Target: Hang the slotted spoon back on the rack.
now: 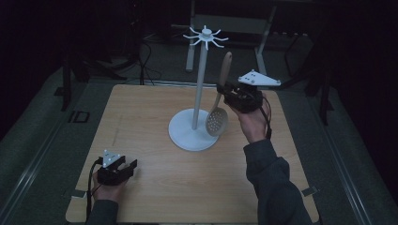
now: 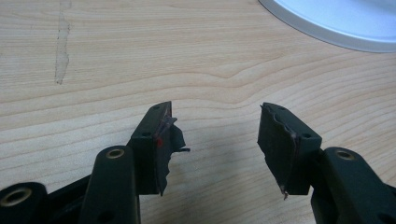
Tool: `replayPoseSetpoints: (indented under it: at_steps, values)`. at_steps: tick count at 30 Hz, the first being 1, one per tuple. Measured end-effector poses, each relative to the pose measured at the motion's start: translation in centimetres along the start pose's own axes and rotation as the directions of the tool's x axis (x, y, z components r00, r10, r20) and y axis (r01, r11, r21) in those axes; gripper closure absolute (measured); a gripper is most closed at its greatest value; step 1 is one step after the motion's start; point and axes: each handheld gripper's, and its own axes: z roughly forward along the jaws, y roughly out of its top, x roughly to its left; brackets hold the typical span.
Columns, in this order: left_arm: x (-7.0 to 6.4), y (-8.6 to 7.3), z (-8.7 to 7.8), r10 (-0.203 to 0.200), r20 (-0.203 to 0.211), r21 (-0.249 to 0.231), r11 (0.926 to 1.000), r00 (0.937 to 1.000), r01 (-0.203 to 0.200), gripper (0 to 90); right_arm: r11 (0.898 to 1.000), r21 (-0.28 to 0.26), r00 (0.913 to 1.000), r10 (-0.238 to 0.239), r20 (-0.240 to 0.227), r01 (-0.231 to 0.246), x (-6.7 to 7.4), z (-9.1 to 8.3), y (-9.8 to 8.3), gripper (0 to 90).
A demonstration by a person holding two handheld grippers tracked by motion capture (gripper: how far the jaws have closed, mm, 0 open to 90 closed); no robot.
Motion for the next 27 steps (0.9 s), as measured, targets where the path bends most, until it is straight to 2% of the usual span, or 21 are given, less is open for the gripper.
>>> replayPoseSetpoints:
  at_steps: [11, 27]
  values:
    - [0.0, 0.0, 0.0, 0.003, -0.001, 0.004, 1.0000, 1.0000, -0.003, 45.6, 1.000, -0.001, 0.9999, 0.009, 0.009, -0.009, -0.4, 0.0, 0.2, 74.2]
    - [0.0, 0.0, -0.1, 0.002, 0.000, -0.002, 1.0000, 1.0000, -0.002, 45.6, 1.000, -0.007, 0.9999, 0.007, 0.009, -0.007, 0.0, 0.2, 1.1, 74.2]
